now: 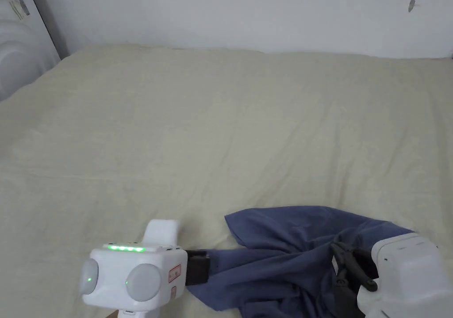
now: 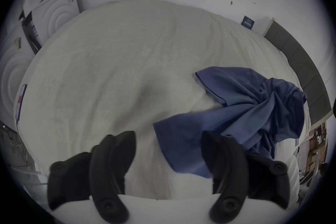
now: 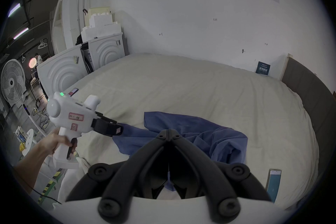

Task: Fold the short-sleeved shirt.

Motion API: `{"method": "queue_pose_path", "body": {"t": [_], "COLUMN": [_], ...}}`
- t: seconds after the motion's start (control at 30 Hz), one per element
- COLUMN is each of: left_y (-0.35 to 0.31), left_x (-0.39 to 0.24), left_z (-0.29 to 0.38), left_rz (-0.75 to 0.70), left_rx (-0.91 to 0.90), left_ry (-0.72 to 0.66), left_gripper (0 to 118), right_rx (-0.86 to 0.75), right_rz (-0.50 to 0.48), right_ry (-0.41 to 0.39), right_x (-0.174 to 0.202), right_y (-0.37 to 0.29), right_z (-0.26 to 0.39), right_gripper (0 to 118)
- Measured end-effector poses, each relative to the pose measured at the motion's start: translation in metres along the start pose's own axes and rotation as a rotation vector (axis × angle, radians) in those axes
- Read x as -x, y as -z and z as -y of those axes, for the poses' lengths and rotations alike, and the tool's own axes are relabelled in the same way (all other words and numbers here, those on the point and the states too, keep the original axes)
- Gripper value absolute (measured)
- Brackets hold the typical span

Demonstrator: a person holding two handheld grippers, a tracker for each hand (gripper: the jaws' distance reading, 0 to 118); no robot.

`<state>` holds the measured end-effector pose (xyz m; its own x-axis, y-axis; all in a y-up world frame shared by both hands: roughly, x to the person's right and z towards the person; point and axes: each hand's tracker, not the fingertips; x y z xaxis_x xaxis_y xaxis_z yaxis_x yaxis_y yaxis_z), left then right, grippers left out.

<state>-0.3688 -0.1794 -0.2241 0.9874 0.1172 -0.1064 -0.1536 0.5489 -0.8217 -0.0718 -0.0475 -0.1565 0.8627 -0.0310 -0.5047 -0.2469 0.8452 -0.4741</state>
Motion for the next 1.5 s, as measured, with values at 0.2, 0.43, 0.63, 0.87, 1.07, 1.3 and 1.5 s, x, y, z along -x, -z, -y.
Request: {"method": "queue_pose_path", "body": {"t": [0.2,0.43,0.63,0.87,1.07,1.3,1.5], "left_y": [0.032,0.026,0.033,0.009,0.0,-0.002,0.0], "left_x": [-0.006,-0.02,-0.047,-0.026,-0.032,-0.032,-0.029], "left_z": [0.001,0.014,0.024,0.012,0.01,0.003,0.001], "left_rz": [-0.085,-0.106,-0.18,-0.06,-0.075,-0.064,-0.047], "left_rx": [0.032,-0.029,-0.027,-0.051,-0.068,-0.066,-0.062], "left_ry": [0.041,0.075,0.244,0.111,0.152,0.12,0.1], "left_gripper": [86,55,2,2,2,2,2], "right_rx": [0.058,0.078,0.09,0.104,0.117,0.278,0.506], "right_rz": [0.003,-0.012,-0.014,-0.017,-0.15,-0.244,-0.253], "right_ry": [-0.032,-0.012,-0.016,0.009,0.106,-0.059,-0.035], "right_x": [0.007,0.006,0.008,-0.007,-0.052,-0.083,-0.109], "right_y": [0.018,0.027,0.027,0.026,0.042,0.112,0.207], "right_z": [0.0,0.0,0.004,0.001,-0.043,-0.108,-0.117], "right_gripper": [3,3,3,3,3,117,117]}}
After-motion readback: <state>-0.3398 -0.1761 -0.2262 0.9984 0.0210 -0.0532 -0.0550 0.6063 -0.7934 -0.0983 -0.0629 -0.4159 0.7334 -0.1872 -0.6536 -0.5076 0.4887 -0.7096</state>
